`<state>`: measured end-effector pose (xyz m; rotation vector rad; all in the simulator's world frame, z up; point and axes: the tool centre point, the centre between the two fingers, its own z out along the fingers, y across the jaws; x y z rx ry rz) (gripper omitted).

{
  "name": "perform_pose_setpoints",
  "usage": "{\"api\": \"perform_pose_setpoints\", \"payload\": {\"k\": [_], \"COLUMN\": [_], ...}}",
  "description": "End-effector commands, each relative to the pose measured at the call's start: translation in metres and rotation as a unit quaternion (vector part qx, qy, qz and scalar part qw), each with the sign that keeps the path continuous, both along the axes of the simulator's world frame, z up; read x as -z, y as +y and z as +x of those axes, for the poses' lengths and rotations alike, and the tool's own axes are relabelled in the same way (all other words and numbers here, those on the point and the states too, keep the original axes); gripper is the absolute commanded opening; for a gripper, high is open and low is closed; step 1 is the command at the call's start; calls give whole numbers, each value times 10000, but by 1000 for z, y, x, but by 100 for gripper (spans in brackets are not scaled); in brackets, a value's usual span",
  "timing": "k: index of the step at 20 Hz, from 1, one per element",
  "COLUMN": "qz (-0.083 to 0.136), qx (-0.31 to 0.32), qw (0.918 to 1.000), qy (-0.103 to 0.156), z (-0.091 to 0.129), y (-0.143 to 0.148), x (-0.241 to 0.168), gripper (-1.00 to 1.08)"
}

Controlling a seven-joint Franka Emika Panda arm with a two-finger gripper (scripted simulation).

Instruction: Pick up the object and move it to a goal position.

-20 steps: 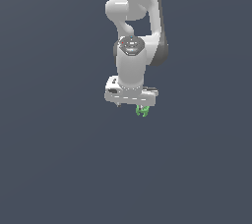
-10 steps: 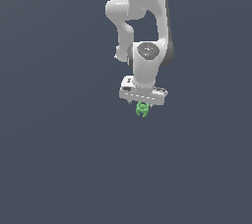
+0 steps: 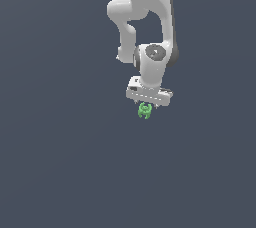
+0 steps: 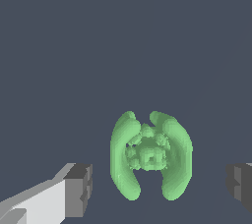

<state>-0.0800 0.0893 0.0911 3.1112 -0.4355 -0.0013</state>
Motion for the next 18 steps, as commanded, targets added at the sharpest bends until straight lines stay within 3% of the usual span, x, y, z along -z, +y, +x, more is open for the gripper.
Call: {"api": "perform_pose_setpoints", "payload": {"k": [1, 18], "qz": [0, 0], "qx": [1, 16], "qw": [10000, 10000], "qy": [0, -4], "z": [0, -1], "y": [0, 0], "x": [0, 50], "gripper": [100, 100]}}
